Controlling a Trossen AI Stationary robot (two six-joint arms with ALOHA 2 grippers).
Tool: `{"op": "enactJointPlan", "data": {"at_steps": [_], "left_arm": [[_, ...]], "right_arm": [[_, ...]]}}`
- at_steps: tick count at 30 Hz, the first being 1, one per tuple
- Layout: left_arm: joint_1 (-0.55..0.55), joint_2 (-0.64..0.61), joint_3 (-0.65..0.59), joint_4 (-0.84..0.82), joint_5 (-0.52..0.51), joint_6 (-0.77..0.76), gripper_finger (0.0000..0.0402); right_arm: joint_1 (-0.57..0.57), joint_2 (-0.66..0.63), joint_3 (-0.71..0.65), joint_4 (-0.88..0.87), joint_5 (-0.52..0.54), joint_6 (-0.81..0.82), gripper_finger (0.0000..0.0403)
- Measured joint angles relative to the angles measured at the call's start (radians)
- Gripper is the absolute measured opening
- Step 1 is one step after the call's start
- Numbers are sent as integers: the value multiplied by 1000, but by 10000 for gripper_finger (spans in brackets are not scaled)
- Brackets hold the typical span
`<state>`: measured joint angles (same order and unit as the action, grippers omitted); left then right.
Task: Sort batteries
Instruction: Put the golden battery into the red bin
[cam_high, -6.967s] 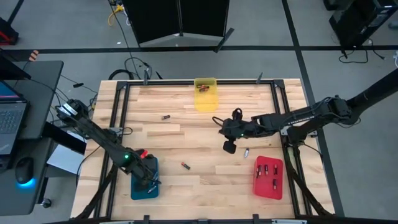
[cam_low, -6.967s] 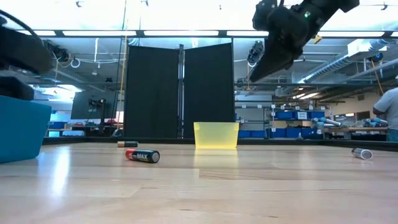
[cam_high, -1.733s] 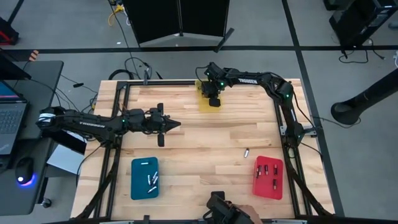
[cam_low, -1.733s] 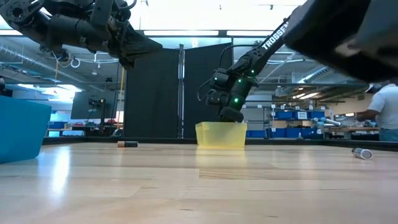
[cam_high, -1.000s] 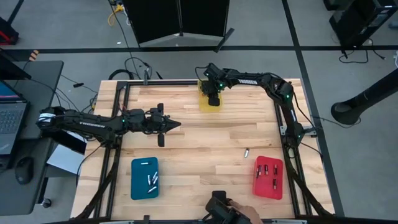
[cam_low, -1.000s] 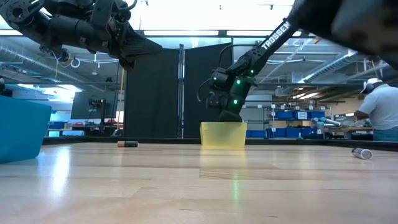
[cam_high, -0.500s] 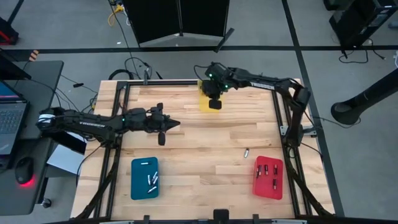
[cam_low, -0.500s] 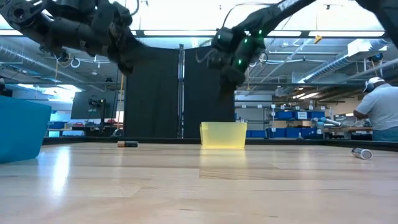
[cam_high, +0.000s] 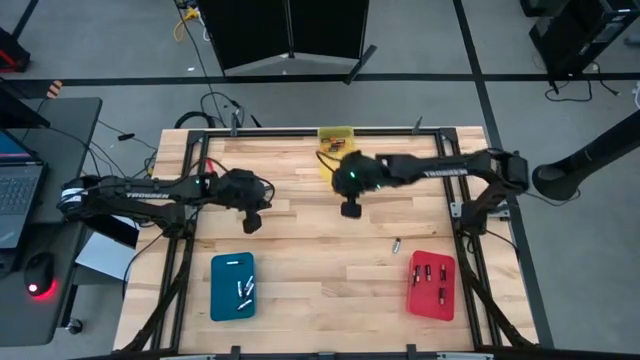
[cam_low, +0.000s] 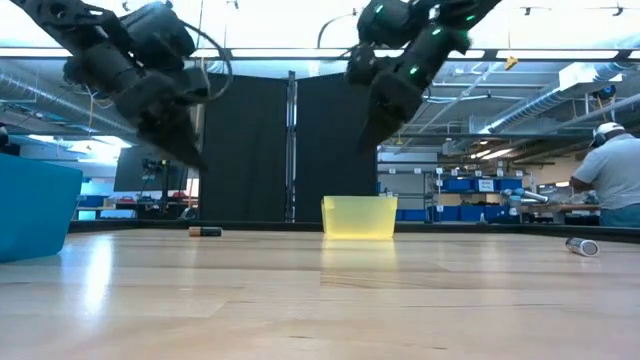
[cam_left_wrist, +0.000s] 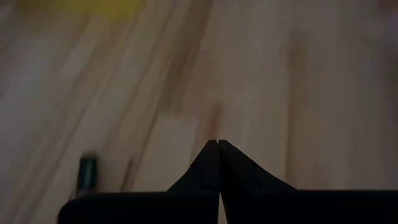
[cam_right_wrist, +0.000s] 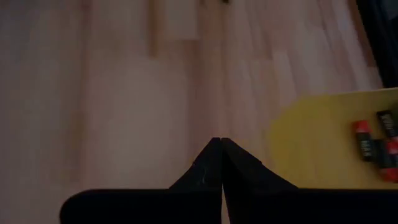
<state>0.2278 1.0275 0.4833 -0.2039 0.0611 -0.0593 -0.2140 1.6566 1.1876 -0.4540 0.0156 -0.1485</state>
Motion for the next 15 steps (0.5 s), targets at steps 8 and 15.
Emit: {"op": "enactJointPlan", "data": {"at_steps": [8, 15], "left_arm": [[103, 39, 4, -179, -115, -20, 5], [188, 145, 6, -52, -115, 20, 53]], "right_arm": [[147, -142, -236, 233, 92, 211, 41], [228, -172, -301, 289, 136, 287, 38]]}}
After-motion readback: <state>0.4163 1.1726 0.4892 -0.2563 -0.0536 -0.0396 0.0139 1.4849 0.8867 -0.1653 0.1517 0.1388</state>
